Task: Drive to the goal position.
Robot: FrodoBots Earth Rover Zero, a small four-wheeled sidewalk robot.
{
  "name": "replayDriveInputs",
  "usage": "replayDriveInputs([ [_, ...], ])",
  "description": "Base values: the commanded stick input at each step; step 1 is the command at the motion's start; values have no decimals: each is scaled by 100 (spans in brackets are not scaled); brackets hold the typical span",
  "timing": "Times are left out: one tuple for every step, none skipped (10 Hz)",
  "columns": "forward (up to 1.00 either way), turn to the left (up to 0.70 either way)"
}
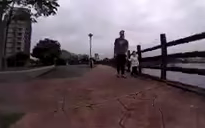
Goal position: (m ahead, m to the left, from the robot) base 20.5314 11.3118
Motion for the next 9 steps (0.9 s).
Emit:
replayDriveInputs([
  [100,40],
  [100,40],
  [100,40],
  [100,40],
  [100,40],
  [100,40],
  [100,40],
  [100,25],
  [100,0],
])
